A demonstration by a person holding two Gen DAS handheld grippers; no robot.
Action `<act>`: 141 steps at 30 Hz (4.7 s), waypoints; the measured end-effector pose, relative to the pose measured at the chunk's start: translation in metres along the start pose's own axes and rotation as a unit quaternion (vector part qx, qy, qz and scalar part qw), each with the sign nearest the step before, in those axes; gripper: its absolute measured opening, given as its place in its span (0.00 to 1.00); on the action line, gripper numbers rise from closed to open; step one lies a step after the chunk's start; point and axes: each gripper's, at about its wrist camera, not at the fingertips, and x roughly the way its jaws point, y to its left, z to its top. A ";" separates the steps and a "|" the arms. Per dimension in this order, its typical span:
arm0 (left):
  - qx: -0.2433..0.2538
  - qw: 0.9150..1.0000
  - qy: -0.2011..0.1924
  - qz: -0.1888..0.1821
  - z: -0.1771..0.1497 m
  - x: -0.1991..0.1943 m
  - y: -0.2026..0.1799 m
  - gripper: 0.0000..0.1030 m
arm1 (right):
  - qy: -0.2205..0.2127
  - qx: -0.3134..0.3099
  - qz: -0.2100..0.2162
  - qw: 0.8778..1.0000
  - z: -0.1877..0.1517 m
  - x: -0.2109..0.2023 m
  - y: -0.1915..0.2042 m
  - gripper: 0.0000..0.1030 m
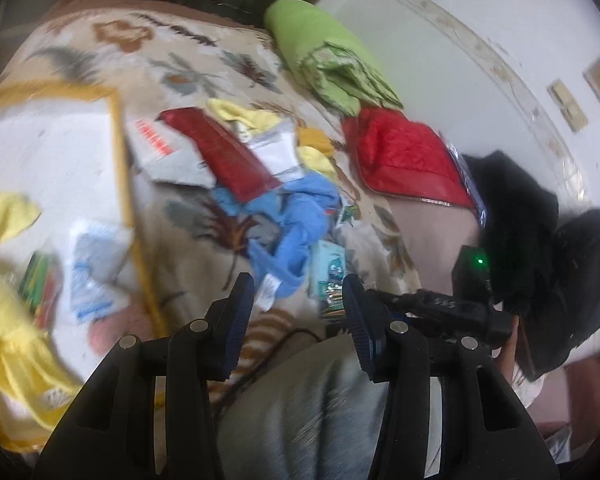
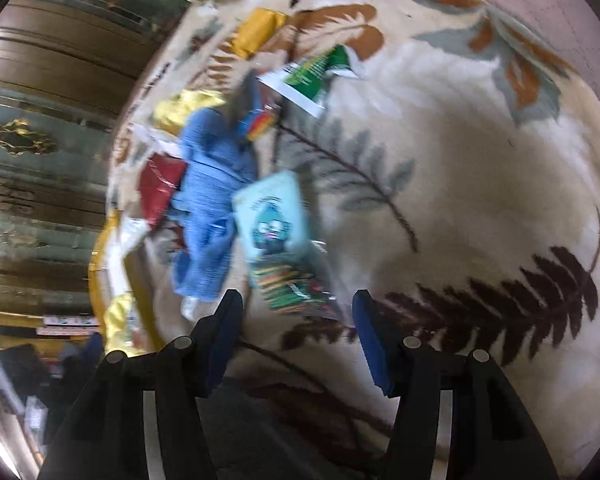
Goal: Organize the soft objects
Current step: 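Grasp the clear bag of coloured sticks with the right tool while the left tool grasps the light-green cartoon packet, then carry the stick bag and cartoon packet into the white tray and release both, then grasp the white red-printed packet with the left tool while the right tool grasps the blue towel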
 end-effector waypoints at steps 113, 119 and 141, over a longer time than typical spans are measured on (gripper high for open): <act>-0.052 0.994 -0.051 0.086 0.030 -0.014 0.064 0.74 | -0.033 -0.040 0.023 0.998 0.074 0.036 0.094 0.55; -0.089 0.989 -0.016 0.117 0.068 0.014 0.068 0.74 | 0.008 -0.048 -0.004 0.999 0.082 0.071 0.092 0.55; -0.063 0.970 0.074 0.223 0.091 0.073 0.077 0.21 | 0.028 -0.066 -0.041 0.997 0.077 0.083 0.092 0.40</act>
